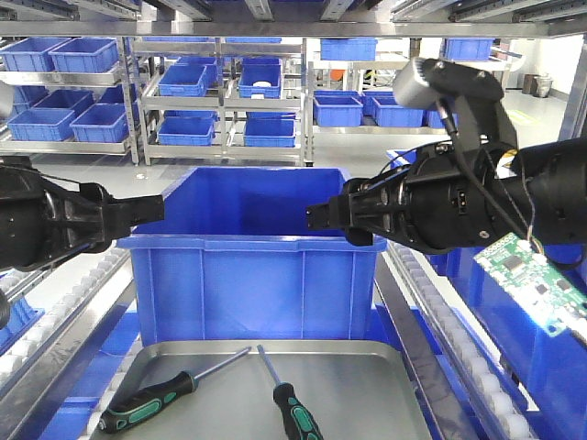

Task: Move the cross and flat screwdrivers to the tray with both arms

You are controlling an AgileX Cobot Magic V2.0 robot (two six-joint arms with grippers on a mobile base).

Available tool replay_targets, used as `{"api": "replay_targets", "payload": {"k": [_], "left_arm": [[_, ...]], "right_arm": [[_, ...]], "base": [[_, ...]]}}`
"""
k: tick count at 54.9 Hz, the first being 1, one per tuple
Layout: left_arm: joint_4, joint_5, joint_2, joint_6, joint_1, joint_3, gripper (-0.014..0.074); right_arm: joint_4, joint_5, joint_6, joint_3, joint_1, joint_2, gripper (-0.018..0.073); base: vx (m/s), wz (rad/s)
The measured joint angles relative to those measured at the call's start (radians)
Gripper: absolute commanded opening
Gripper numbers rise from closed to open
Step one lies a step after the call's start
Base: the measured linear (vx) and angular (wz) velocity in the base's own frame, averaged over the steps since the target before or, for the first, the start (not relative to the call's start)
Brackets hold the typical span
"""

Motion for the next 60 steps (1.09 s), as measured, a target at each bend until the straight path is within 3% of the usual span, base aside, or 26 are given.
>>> {"api": "replay_targets", "payload": {"k": [7, 14, 20, 33, 43, 53, 60], "left_arm": [[0.002, 0.000, 0.000, 0.000, 0.000, 0.000, 0.0501], [0.059, -0.003, -0.014, 0.000, 0.002, 0.007, 0.0453], [0.119, -0.045, -0.098, -0.009, 0.007, 0.107, 0.0322], [0.149, -0.340, -0.374, -0.029, 0.085, 0.567, -0.0006], [0.189, -0.500, -0.657, -0.030, 0.184, 0.913, -0.0006], [0.221, -0.517, -0.918, -0.040, 0.273, 1.155, -0.0006], [0.245, -0.482, -1.093, -0.125, 0.323, 1.253, -0.0006]], "right_arm": [[-0.001, 0.000, 0.000, 0.000, 0.000, 0.000, 0.0568], [-0.001, 0.000, 0.000, 0.000, 0.000, 0.000, 0.0568], [-0.001, 0.000, 0.000, 0.000, 0.000, 0.000, 0.0568], [-0.001, 0.000, 0.000, 0.000, 0.000, 0.000, 0.0568], [-0.001, 0.000, -0.001, 0.000, 0.000, 0.000, 0.0568], [-0.001, 0.000, -0.001, 0.000, 0.000, 0.000, 0.0568], [-0.001, 0.000, -0.001, 0.000, 0.000, 0.000, 0.0568]], "base": [[0.00, 0.00], [0.00, 0.00], [0.00, 0.01], [0.00, 0.00], [0.00, 0.00], [0.00, 0.00], [0.00, 0.00]]}}
